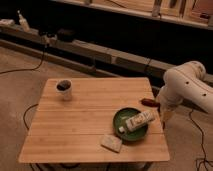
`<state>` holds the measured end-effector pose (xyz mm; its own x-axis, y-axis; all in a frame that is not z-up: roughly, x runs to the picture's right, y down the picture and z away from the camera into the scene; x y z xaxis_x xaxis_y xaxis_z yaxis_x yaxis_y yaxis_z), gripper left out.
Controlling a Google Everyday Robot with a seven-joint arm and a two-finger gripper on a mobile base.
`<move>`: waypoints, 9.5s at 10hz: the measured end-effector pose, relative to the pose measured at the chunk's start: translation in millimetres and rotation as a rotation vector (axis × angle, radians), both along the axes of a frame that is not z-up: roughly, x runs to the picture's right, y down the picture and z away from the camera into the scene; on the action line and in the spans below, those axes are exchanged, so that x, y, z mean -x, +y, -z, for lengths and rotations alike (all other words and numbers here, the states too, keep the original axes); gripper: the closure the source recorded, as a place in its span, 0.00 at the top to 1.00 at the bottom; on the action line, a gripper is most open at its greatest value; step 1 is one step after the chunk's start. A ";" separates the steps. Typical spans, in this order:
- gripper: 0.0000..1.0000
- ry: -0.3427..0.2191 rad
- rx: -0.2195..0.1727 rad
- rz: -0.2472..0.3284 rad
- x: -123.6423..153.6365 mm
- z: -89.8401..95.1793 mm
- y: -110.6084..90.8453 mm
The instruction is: Pick up the ceramic cup
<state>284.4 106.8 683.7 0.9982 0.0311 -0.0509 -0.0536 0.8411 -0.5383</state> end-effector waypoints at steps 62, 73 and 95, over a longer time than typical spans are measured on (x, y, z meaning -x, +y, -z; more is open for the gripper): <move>0.65 -1.145 -0.449 1.123 436.1 -201.3 -134.1; 0.29 -1.282 -0.371 1.224 483.7 -239.8 -114.5; 0.05 -1.278 -0.383 1.328 423.5 -116.7 -202.0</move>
<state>-139.1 -95.2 800.4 -0.1939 -0.8633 0.4659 0.8755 0.0620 0.4792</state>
